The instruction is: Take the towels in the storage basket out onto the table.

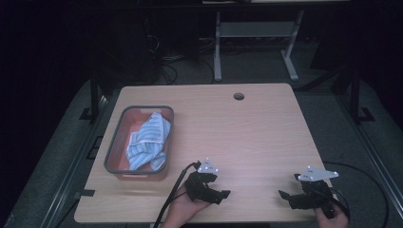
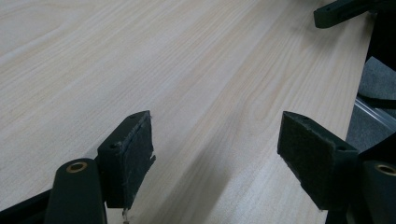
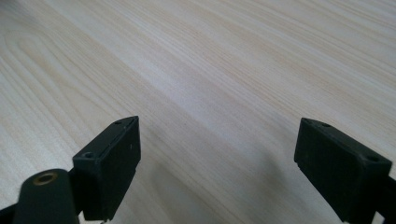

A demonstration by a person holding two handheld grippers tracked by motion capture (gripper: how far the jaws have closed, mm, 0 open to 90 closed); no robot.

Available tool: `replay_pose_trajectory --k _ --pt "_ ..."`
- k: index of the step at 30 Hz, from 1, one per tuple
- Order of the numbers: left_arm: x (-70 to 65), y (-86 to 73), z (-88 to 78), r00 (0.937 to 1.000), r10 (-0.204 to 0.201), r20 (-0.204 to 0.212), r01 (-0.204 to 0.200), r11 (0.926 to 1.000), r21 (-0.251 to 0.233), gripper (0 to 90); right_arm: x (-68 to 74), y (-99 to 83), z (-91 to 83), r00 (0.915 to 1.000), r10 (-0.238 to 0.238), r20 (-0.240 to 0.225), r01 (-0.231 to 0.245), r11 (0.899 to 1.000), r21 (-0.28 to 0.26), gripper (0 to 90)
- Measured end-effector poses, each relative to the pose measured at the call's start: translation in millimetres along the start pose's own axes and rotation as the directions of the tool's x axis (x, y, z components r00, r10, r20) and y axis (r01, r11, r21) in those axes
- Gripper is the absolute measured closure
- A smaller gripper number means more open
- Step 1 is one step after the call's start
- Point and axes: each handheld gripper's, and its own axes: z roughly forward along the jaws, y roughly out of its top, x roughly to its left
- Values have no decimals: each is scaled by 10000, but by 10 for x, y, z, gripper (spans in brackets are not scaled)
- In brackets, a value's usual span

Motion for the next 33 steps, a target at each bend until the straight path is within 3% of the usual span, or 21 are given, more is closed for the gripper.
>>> replay_pose_trajectory --k 24,33 --pt "57 40 6 9986 -344 398 328 9986 413 251 40 29 9 9998 -194 56 194 9998 36 140" --pt "112 239 -73 9977 -519 440 511 9985 185 247 64 25 3 9998 -147 123 147 9999 23 140"
